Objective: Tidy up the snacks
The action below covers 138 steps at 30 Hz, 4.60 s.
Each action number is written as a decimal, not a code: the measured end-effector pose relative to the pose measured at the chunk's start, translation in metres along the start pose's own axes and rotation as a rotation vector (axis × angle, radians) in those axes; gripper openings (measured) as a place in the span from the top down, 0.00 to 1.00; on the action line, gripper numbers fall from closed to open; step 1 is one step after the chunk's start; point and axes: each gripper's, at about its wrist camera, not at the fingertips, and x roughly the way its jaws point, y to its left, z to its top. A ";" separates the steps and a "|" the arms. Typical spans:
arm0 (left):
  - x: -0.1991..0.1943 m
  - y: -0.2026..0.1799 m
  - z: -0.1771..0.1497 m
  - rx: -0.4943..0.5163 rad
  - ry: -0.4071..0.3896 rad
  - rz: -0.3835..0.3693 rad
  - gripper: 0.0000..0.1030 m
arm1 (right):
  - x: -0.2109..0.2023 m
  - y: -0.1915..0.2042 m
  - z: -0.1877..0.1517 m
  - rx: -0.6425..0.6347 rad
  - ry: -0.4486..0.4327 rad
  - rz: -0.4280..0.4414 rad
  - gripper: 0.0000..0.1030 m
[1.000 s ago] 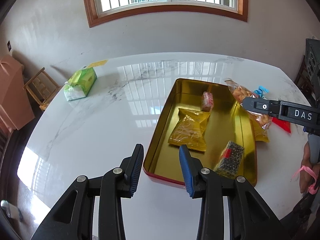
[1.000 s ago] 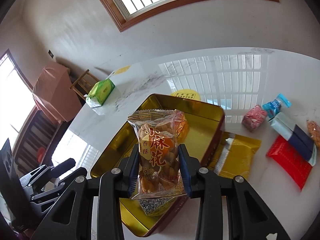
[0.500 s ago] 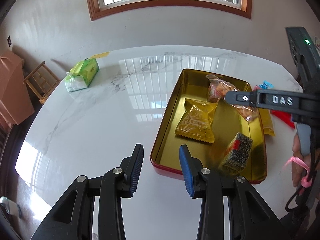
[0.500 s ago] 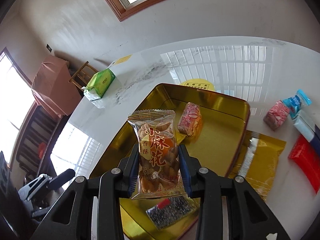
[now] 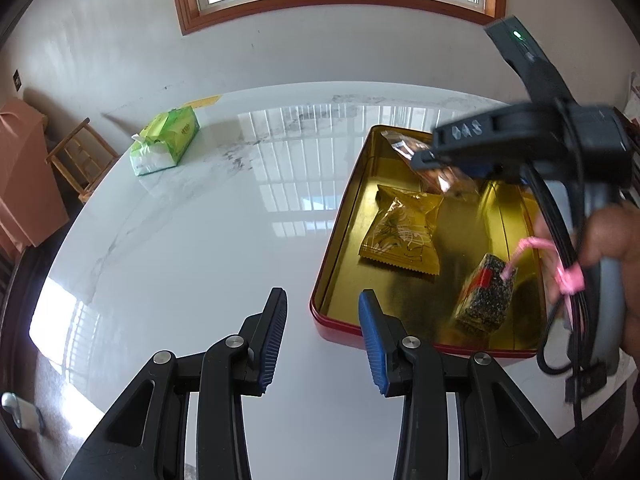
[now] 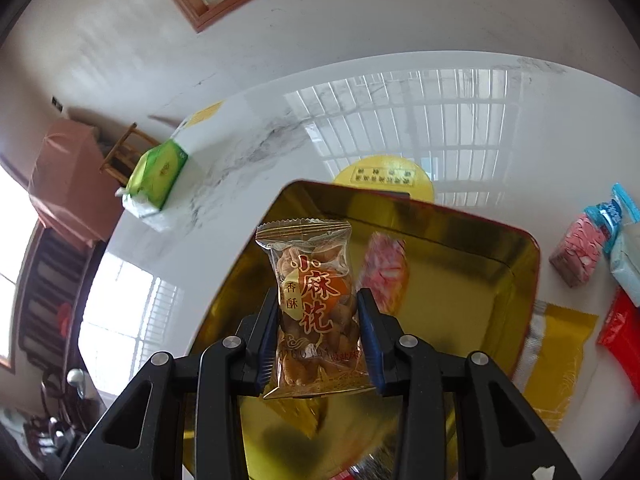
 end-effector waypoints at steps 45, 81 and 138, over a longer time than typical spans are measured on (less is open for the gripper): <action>-0.009 -0.045 -0.004 0.062 0.027 -0.034 0.50 | -0.042 -0.110 -0.057 -0.052 -0.077 -0.243 0.40; -0.036 -0.171 0.025 0.268 -0.024 -0.128 0.50 | -0.219 -0.313 -0.137 0.170 -0.174 -0.379 0.44; 0.137 -0.301 0.121 -0.464 0.392 -0.540 0.49 | -0.228 -0.399 -0.140 0.175 -0.283 -0.284 0.56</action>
